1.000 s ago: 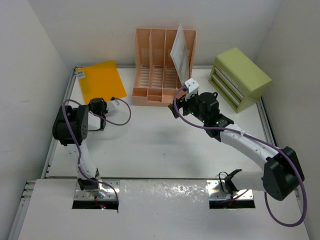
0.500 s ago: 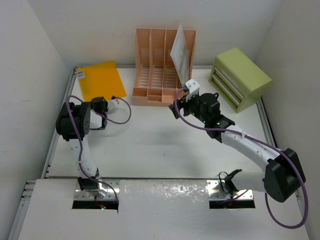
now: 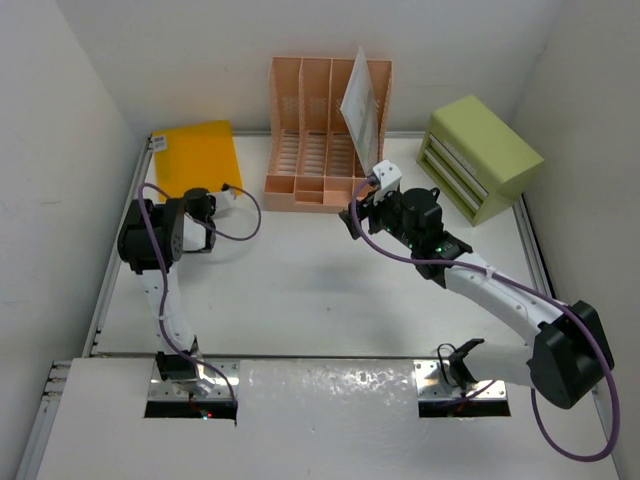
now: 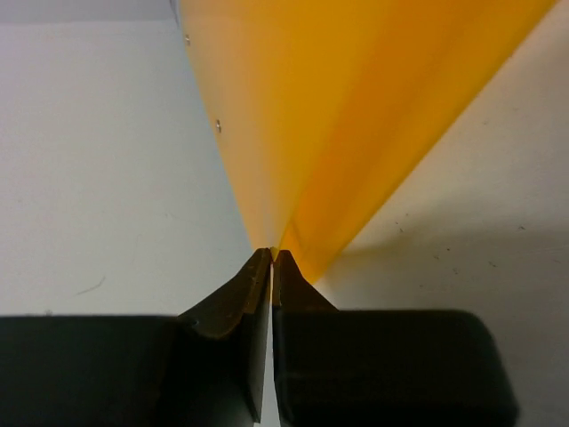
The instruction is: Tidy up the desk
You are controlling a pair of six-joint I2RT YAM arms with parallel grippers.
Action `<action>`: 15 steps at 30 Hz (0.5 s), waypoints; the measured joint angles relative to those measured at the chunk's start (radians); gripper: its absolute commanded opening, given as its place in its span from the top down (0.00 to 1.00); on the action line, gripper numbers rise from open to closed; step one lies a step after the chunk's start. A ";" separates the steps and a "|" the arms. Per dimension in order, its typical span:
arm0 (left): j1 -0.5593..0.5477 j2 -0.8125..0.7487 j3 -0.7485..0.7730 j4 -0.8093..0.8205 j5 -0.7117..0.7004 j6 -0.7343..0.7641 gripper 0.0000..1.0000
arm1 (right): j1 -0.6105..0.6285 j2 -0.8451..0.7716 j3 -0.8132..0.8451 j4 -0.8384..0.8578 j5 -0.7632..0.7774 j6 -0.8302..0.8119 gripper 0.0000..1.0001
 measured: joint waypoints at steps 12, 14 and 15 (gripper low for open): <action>0.013 -0.119 0.060 -0.341 0.037 -0.081 1.00 | 0.000 -0.006 -0.001 -0.026 -0.003 -0.004 0.17; 0.018 -0.206 0.077 -0.461 0.062 -0.118 1.00 | 0.000 0.005 0.003 -0.041 -0.006 -0.012 0.17; 0.022 -0.243 0.090 -0.508 0.069 -0.134 1.00 | 0.000 0.014 0.008 -0.048 -0.008 -0.015 0.17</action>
